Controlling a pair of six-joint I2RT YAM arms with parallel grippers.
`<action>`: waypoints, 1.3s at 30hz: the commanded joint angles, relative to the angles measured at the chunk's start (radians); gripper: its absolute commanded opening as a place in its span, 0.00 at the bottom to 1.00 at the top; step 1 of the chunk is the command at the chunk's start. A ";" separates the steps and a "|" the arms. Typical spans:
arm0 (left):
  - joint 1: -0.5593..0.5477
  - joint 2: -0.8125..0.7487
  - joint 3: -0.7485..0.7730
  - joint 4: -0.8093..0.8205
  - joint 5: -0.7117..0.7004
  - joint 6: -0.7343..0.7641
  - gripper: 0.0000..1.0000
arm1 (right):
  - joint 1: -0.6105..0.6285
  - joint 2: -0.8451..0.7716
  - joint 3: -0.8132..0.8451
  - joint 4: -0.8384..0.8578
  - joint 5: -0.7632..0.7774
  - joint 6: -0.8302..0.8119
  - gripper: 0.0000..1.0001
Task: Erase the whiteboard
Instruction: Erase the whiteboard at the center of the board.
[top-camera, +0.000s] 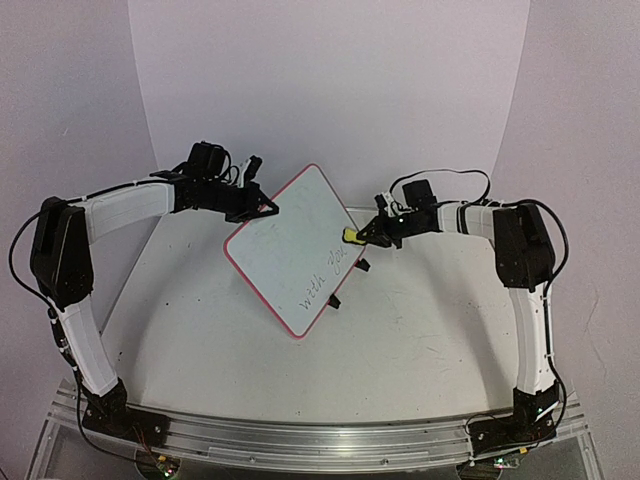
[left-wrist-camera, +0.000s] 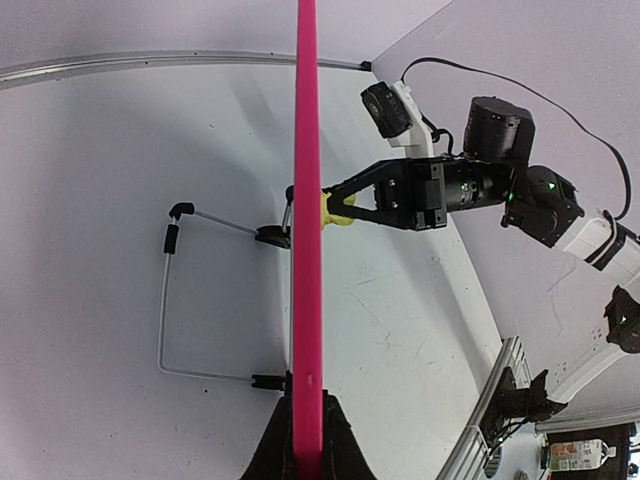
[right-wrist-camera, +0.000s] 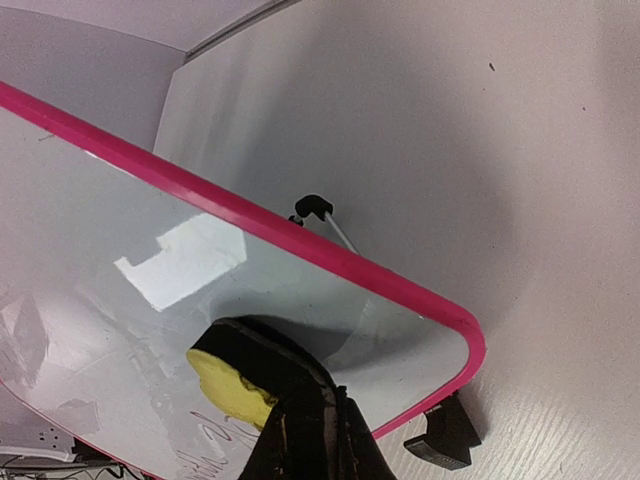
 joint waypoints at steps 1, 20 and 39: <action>-0.083 0.013 -0.028 -0.104 0.148 0.053 0.00 | 0.039 0.016 -0.006 -0.046 0.021 -0.122 0.00; -0.092 0.021 -0.030 -0.105 0.143 0.052 0.00 | 0.136 0.120 0.316 -0.509 0.107 -0.748 0.00; -0.095 0.022 -0.037 -0.105 0.142 0.055 0.00 | 0.349 0.084 0.276 -0.537 0.127 -0.933 0.00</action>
